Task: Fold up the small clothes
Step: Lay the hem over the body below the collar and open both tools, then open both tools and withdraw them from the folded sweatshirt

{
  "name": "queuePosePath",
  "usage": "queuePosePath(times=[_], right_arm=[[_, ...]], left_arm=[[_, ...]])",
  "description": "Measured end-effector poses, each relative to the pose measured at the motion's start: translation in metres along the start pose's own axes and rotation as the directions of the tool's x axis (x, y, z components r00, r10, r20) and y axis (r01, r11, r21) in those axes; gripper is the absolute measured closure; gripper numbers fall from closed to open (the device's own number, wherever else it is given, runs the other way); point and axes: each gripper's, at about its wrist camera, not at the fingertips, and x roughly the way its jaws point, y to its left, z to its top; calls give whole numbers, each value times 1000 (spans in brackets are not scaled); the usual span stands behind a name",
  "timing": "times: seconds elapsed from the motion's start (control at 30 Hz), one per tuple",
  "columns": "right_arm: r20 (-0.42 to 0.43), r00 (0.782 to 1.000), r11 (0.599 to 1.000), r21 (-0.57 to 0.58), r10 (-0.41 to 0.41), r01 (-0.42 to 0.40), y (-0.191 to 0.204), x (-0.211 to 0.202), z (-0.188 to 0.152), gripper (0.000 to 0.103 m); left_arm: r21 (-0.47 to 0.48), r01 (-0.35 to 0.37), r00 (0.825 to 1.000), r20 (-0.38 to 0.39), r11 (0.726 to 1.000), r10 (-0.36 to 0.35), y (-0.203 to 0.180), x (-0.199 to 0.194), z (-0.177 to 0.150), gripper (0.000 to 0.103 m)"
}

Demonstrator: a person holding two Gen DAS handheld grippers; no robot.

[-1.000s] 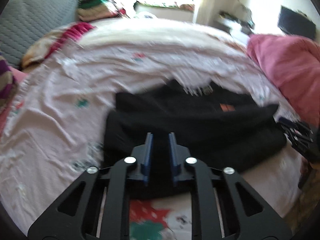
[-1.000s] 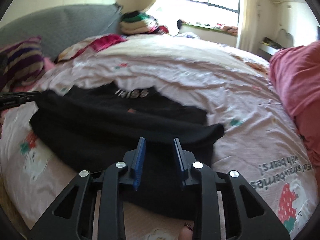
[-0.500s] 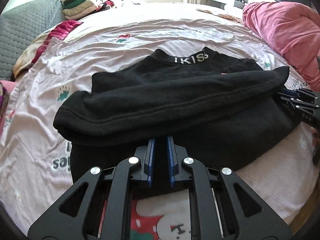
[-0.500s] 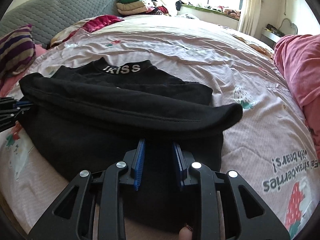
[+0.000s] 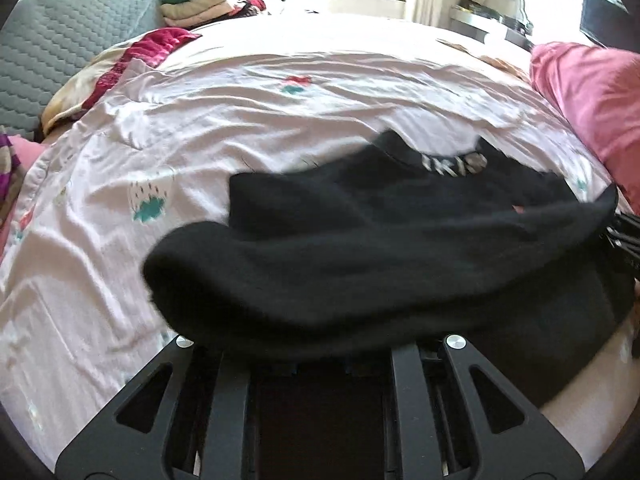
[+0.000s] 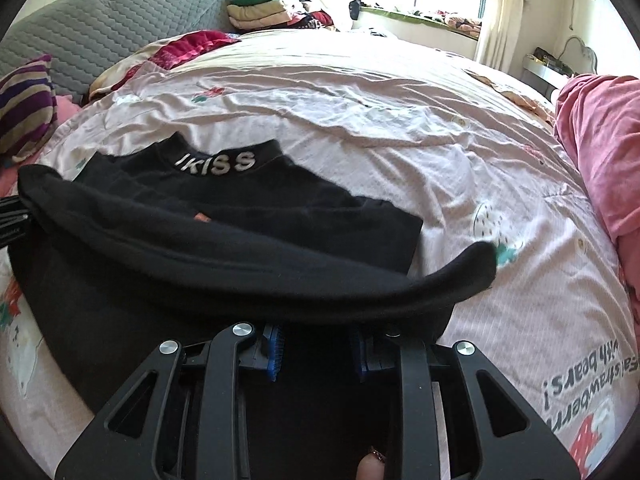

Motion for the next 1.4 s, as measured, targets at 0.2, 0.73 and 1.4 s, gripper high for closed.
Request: queuePosePath(times=[0.2,0.73,1.4], right_arm=[[25,999,998,46,-46,45,-23,8,17,76],[-27,1000,979,203,1,4,-61,17,7,45],[19,995,985,143,-98,94,-54,21,19,94]], left_arm=[[-35,-11,1000,6,999,11,15,8,16,92],[-200,27,999,-36,979,-35,55,25,18,57],[-134,-63,998,10,989,65,49,25,24,98]])
